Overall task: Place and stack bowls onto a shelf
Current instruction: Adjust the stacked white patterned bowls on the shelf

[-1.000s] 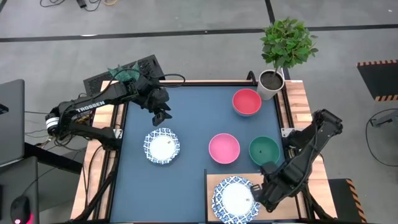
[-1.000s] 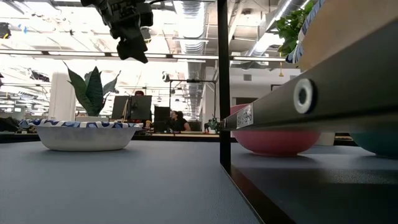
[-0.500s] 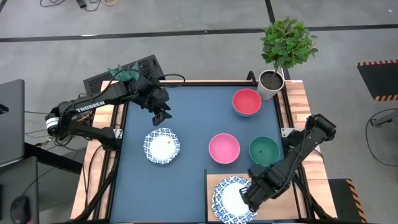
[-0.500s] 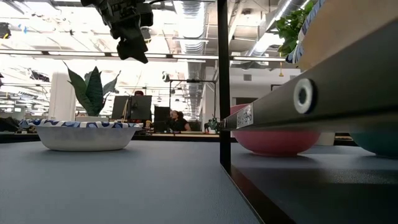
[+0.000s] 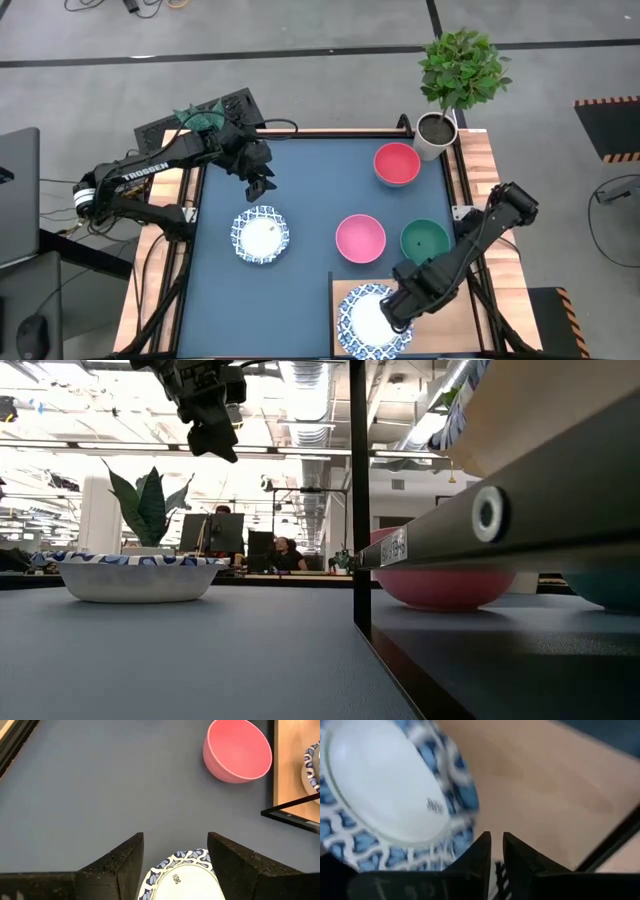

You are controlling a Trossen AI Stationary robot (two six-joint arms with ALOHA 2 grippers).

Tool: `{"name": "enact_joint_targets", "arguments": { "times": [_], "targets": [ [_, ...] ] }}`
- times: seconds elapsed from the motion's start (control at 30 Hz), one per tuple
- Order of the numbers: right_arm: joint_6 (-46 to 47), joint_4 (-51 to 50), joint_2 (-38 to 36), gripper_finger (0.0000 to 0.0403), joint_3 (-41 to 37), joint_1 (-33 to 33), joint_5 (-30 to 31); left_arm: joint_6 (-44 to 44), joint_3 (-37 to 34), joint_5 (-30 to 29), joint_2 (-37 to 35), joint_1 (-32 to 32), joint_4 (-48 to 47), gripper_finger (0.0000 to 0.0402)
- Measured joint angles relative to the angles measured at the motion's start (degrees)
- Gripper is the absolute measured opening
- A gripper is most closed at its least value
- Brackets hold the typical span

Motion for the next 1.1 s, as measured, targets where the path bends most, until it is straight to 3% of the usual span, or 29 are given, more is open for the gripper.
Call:
{"name": "enact_joint_targets", "arguments": {
  "times": [0.23, 0.7, 0.93, 1.1],
  "targets": [
    [4.1, 1.4, 1.2, 0.0074, 0.0, 2.6, -2.3, 0.1, 0.0, 0.0, 0.0, 0.0, 0.0, 0.0203],
    [-6.5, 4.1, 4.0, 0.0074, 0.0, -0.6, 0.3, -0.1, 0.0, -0.1, 0.0, 0.0, 0.4, 0.0203],
    [-2.6, 2.9, 1.2, 0.0072, 6.3, 2.2, 12.2, -0.6, 0.0, 0.6, 0.0, 0.0, 0.4, 0.0203],
    [-5.9, 4.4, 1.3, 0.0072, 7.1, 3.1, 14.1, -1.2, 0.0, 9.1, 0.0, -0.8, 0.8, 0.0203]
  ]
}}
